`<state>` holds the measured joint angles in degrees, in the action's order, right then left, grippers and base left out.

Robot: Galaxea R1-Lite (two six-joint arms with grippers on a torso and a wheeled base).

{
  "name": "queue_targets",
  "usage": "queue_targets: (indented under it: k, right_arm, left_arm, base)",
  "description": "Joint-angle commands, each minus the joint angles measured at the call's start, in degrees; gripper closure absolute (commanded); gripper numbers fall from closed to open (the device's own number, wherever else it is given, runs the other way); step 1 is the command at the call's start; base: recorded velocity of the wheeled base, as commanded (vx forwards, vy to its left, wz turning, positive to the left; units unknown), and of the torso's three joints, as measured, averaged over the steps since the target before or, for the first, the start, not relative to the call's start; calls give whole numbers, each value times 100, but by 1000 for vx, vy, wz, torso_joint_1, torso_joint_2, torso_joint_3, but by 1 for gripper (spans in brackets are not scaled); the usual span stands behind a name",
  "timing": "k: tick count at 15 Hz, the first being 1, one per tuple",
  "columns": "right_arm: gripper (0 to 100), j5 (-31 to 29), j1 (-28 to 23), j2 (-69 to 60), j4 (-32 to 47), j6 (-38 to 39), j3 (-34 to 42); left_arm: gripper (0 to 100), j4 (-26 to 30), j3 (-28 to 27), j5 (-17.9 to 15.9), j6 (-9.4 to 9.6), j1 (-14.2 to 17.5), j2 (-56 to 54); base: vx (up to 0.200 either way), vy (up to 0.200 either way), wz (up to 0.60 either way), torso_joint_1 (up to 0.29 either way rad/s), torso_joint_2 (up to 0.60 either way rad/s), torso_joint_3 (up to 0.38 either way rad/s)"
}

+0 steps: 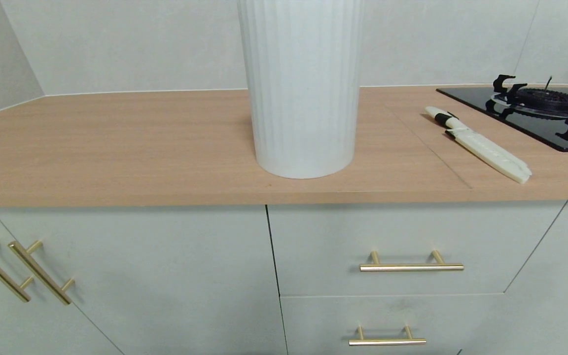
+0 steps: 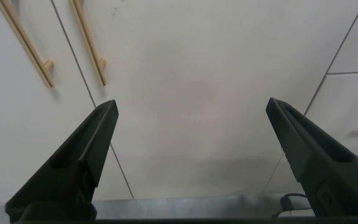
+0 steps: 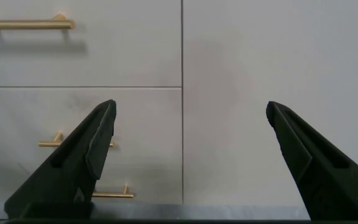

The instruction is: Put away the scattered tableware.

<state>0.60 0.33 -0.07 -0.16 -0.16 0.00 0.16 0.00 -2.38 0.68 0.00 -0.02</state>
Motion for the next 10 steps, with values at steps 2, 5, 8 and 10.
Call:
queue_targets:
  k: [2,5,8,10]
  right_arm:
    - [0,2,2,7,-2,-2,0]
    - [0,2,2,7,-2,-2,0]
    - [0,2,2,7,-2,-11,0]
    - [0,2,2,7,-2,-2,0]
  left_arm:
    - [0,2,0,0,2,0,2]
    - [0,2,0,0,2,0,2]
    - [0,2,0,0,2,0,2]
    - [0,2,0,0,2,0,2]
  base:
    - [0,0,0,0,0,0]
    - [0,0,0,0,0,0]
    - [0,0,0,0,0,0]
    - [0,0,0,0,0,0]
